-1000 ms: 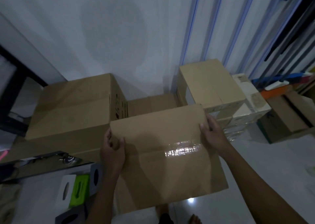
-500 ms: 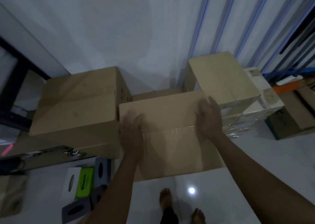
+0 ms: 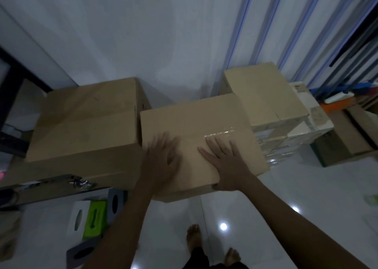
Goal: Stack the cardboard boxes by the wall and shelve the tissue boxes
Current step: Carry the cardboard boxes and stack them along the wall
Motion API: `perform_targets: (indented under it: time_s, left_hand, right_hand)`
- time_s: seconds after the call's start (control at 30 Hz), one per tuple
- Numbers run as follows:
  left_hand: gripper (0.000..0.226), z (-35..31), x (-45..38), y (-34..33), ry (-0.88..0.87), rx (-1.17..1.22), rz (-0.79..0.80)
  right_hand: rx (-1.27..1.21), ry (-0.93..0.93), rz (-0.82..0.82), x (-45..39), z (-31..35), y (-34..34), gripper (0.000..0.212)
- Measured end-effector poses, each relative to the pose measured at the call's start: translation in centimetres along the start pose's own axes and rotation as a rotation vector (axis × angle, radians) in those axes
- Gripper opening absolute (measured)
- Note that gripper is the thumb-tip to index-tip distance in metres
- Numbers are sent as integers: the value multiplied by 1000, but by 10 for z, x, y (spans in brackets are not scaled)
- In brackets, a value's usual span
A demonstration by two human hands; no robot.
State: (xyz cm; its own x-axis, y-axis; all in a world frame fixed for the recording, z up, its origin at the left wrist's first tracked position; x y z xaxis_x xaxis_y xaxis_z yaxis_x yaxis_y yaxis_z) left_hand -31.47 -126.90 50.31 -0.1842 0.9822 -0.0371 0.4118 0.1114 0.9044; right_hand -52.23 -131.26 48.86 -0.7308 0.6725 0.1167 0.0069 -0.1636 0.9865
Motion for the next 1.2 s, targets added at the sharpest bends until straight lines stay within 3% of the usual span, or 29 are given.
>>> perform_targets:
  time_s: [0.13,0.23,0.47,0.83,0.93,1.07,1.2]
  left_hand:
    - [89,-12,30,-20,-175,-133,100]
    - [82,-13,20,-27,-272,-318,8]
    - [81,-2,-38,-23,-186,-422,-124]
    - [83,12,-85,-19,-131,-438,-62]
    - [82,10,-79,-19,-54,-436,-38]
    - [65,0,-27,3,149,-240,-307]
    - [65,8,45,11,383,-260,-361]
  right_hand:
    - [-12,-42,-20,-32,3,8,123]
    - [11,-77,10,-49,-5,13,115]
    - [-7,-186,-122,-93,-9,18,91]
    - [29,-201,-207,-134,-26,18,101]
    - [5,-249,-161,-131,-18,23,93]
    - [-173,-280,-134,-121,-1,36,74]
    - [-306,-76,-298,-89,45,38,59]
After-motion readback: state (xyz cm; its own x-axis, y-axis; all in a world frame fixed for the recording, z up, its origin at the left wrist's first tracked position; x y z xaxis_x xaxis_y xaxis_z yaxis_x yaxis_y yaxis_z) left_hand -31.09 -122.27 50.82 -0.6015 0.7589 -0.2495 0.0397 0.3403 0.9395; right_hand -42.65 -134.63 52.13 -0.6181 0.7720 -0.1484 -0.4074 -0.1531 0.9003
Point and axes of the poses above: each hand's wrist, its own x-axis away from the middle knuckle, its own y-axis out of the back of the hand, z = x × y, the point moved 8 cm from there along -x, towards the middle knuckle, and after that the axes turned 7 degrees about -z, right-handed, at the moved point
